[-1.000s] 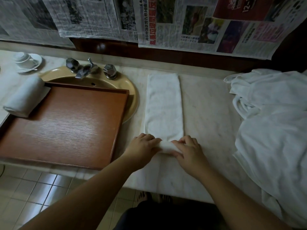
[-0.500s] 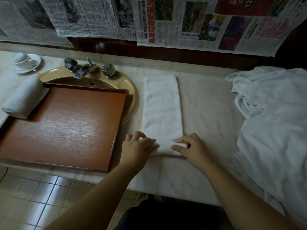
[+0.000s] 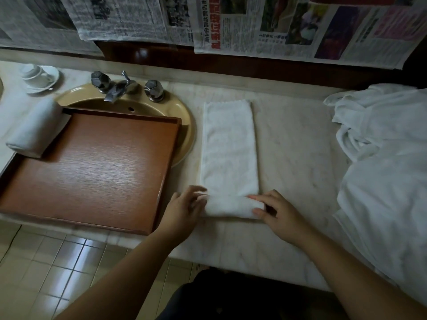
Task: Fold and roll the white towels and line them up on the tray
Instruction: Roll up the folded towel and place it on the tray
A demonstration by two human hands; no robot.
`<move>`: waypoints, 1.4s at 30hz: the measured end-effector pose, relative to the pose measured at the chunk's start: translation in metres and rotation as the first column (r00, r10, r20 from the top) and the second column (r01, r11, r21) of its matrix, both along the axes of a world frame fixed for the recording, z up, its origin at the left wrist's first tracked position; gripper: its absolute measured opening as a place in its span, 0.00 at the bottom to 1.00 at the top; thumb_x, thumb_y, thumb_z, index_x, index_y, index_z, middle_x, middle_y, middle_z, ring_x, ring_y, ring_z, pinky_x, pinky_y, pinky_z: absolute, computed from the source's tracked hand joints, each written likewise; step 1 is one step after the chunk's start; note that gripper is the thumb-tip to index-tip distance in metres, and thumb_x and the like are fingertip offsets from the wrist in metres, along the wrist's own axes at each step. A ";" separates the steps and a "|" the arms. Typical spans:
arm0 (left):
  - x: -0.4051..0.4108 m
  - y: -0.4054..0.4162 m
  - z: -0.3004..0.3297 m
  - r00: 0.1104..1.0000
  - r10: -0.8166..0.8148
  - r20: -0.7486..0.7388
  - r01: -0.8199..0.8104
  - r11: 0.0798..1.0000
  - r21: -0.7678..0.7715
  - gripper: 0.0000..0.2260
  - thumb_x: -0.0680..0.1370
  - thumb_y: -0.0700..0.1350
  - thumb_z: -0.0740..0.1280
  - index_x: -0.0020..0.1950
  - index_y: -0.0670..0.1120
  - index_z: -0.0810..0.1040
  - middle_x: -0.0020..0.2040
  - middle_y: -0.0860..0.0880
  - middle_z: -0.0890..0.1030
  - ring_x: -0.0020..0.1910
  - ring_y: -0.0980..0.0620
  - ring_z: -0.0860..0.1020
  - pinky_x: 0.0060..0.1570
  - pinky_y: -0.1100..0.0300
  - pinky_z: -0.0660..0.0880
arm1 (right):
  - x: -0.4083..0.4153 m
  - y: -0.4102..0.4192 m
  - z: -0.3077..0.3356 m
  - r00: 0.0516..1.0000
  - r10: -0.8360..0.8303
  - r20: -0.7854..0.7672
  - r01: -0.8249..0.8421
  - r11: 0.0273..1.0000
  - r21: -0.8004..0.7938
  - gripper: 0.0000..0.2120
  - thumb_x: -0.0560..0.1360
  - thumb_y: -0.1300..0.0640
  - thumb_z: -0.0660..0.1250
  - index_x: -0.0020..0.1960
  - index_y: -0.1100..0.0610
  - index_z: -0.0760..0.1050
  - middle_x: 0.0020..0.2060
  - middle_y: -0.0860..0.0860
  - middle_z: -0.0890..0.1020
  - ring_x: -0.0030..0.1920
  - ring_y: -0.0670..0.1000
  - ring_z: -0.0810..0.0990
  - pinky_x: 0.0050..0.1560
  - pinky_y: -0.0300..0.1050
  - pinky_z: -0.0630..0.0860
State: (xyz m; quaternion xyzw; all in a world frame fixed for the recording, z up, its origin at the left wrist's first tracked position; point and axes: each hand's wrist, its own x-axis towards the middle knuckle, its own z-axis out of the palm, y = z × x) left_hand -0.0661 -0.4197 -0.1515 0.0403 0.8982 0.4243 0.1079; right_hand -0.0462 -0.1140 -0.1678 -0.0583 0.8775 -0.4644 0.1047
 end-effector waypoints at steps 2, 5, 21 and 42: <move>0.002 0.005 -0.002 0.990 -0.004 -0.138 -0.015 0.991 -0.135 0.08 0.83 0.53 0.68 0.61 0.60 0.83 0.54 0.64 0.80 0.56 0.54 0.72 0.54 0.59 0.72 | -0.001 -0.002 0.000 0.994 -0.097 0.047 0.101 0.989 -0.110 0.18 0.77 0.55 0.76 0.58 0.34 0.78 0.49 0.43 0.80 0.47 0.46 0.81 0.52 0.38 0.77; 0.006 0.003 -0.006 0.955 -0.098 -0.280 0.007 0.951 -0.309 0.10 0.83 0.53 0.67 0.62 0.58 0.85 0.65 0.54 0.77 0.58 0.48 0.70 0.54 0.53 0.73 | 0.000 -0.005 -0.002 0.981 -0.195 -0.003 0.193 0.972 -0.136 0.14 0.73 0.55 0.79 0.50 0.38 0.82 0.44 0.43 0.81 0.43 0.46 0.81 0.48 0.39 0.77; 0.028 0.000 -0.017 0.927 -0.230 -0.295 0.108 0.919 -0.378 0.29 0.82 0.59 0.64 0.79 0.46 0.70 0.57 0.51 0.77 0.51 0.50 0.74 0.50 0.53 0.77 | 0.006 0.015 -0.009 0.913 0.152 -0.379 -0.072 0.973 0.217 0.20 0.77 0.54 0.74 0.68 0.56 0.80 0.64 0.47 0.81 0.61 0.44 0.81 0.64 0.35 0.74; 0.004 0.045 -0.002 0.938 0.218 -0.268 -0.281 0.933 -0.224 0.12 0.83 0.48 0.68 0.64 0.57 0.83 0.62 0.54 0.77 0.56 0.49 0.72 0.52 0.51 0.78 | -0.030 -0.002 0.011 0.985 -0.132 -0.108 0.129 0.991 -0.037 0.15 0.73 0.55 0.80 0.57 0.41 0.84 0.57 0.44 0.77 0.54 0.42 0.82 0.58 0.38 0.78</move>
